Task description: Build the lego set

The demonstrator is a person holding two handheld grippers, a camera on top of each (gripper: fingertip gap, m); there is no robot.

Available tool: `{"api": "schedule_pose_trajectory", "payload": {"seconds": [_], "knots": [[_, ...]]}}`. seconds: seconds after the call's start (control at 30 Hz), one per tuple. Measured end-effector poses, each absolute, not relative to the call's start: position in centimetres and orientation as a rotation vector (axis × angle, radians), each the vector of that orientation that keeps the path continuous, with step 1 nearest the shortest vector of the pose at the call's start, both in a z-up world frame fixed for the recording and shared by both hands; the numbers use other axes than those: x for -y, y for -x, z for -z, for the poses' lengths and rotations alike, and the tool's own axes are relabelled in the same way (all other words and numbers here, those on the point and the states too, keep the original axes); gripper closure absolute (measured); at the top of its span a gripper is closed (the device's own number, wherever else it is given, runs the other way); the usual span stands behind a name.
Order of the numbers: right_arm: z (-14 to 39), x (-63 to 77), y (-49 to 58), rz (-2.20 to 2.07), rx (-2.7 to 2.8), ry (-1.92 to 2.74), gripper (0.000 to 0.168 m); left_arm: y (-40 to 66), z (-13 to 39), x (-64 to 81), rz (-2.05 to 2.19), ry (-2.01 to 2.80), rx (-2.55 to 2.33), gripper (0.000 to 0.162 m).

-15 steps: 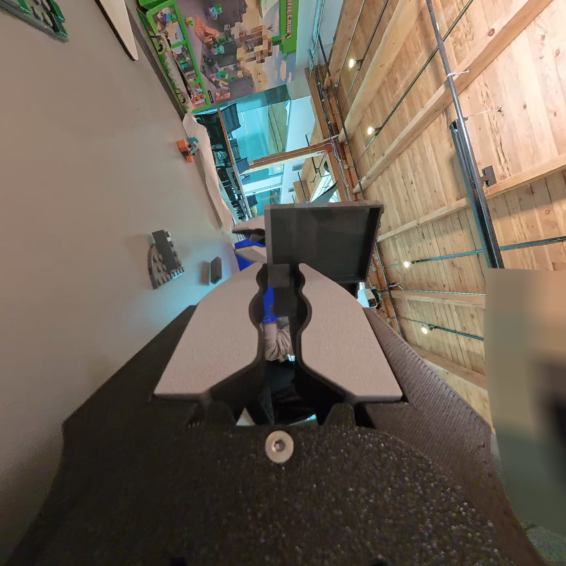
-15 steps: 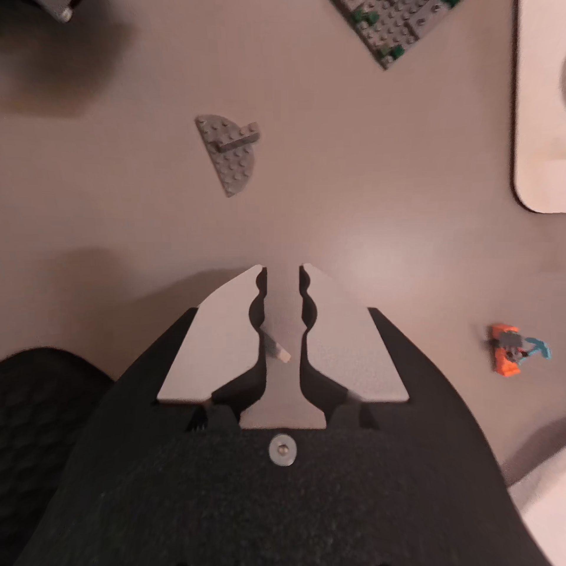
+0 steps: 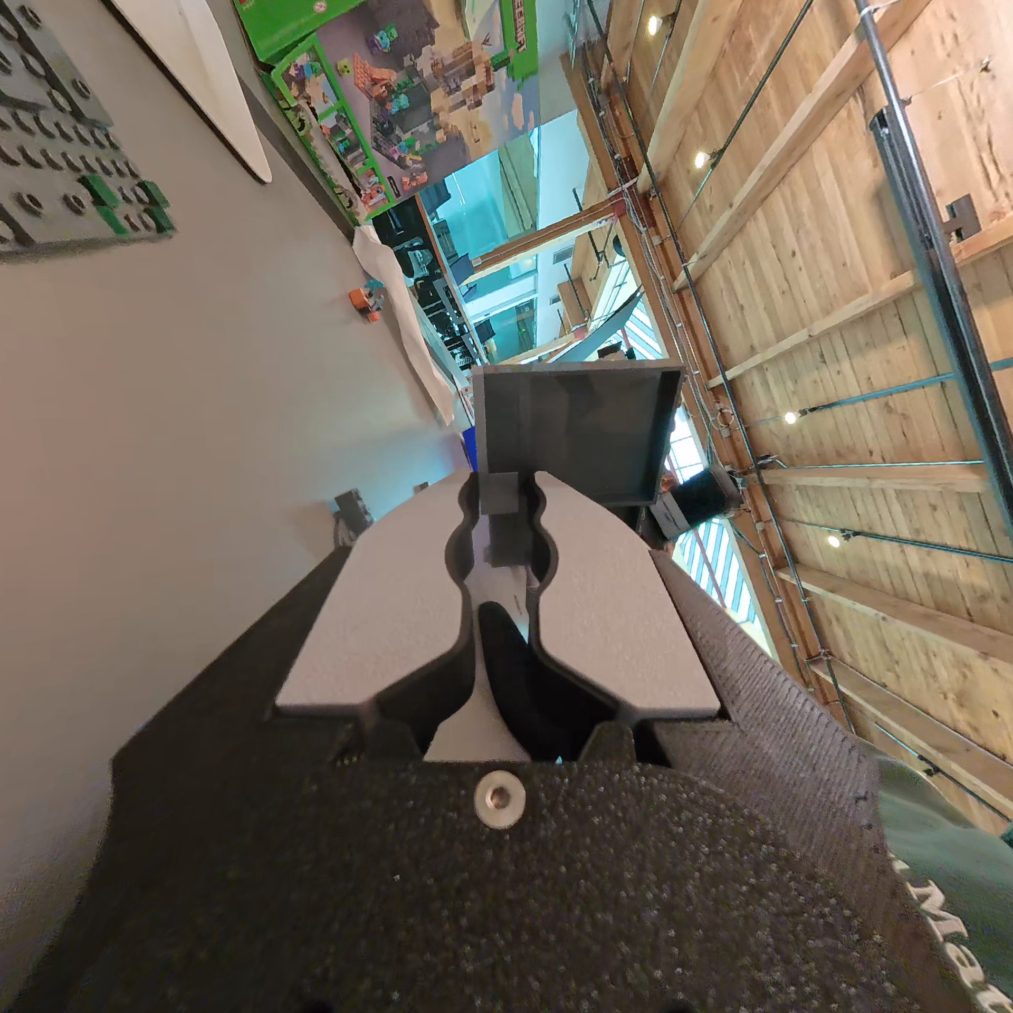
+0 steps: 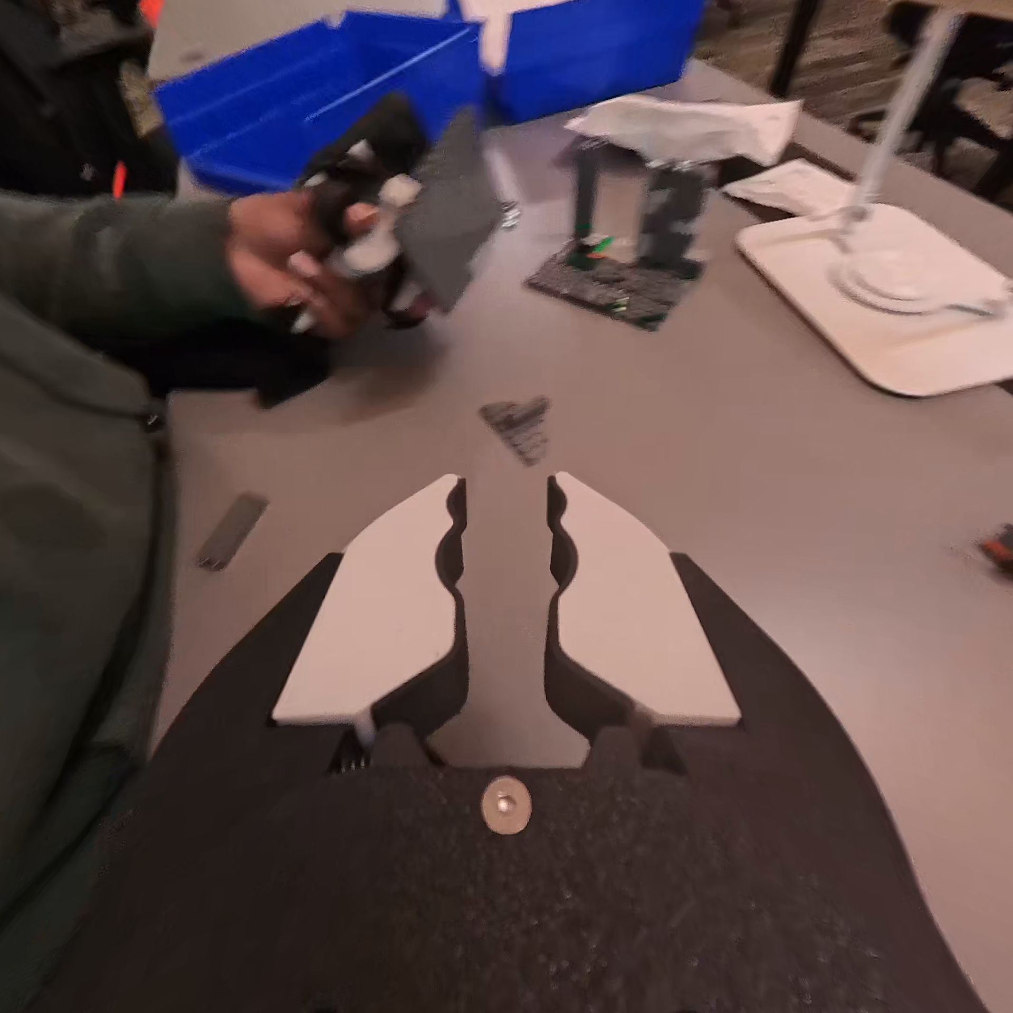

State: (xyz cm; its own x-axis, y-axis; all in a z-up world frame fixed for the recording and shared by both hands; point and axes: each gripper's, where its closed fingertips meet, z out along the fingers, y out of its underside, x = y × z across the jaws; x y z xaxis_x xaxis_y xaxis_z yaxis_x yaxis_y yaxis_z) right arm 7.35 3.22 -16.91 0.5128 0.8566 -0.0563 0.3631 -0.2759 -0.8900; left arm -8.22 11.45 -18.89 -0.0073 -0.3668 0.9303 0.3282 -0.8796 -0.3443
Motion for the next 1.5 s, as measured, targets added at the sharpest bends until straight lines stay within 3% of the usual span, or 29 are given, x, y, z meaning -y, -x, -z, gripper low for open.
{"api": "schedule_pose_trajectory", "payload": {"seconds": [0.5, 0.7, 0.8, 1.13, 1.23, 1.3, 1.5], "knots": [[22.7, 8.8, 1.6, -0.636, 1.423, 1.947, 0.14, 8.5, 17.3, -10.6, 1.911, 1.698, -0.124, 0.147], [25.5, 10.0, 4.7, -0.562, 1.417, 2.084, 0.132, 7.9, 17.7, -10.2, 1.892, 1.72, -0.162, 0.146], [27.4, 9.7, 5.1, -0.434, 1.505, 2.158, 0.148, 7.9, 17.6, -10.0, 1.885, 1.713, -0.174, 0.146], [26.1, -6.1, -7.5, -0.049, 1.278, 2.309, 0.151, 8.0, 17.5, -9.6, 1.934, 1.694, -0.167, 0.146], [26.0, -9.9, -9.8, -0.022, 1.203, 2.311, 0.141, 8.2, 17.4, -9.6, 1.953, 1.685, -0.153, 0.147], [24.3, -11.1, -9.2, -0.031, 1.226, 2.223, 0.132, 8.2, 17.4, -9.5, 1.976, 1.67, -0.159, 0.147], [22.6, -9.9, -1.6, -0.169, 1.846, 1.699, 0.138, 7.1, 16.7, -7.8, 2.112, 1.627, -0.261, 0.147]]}}
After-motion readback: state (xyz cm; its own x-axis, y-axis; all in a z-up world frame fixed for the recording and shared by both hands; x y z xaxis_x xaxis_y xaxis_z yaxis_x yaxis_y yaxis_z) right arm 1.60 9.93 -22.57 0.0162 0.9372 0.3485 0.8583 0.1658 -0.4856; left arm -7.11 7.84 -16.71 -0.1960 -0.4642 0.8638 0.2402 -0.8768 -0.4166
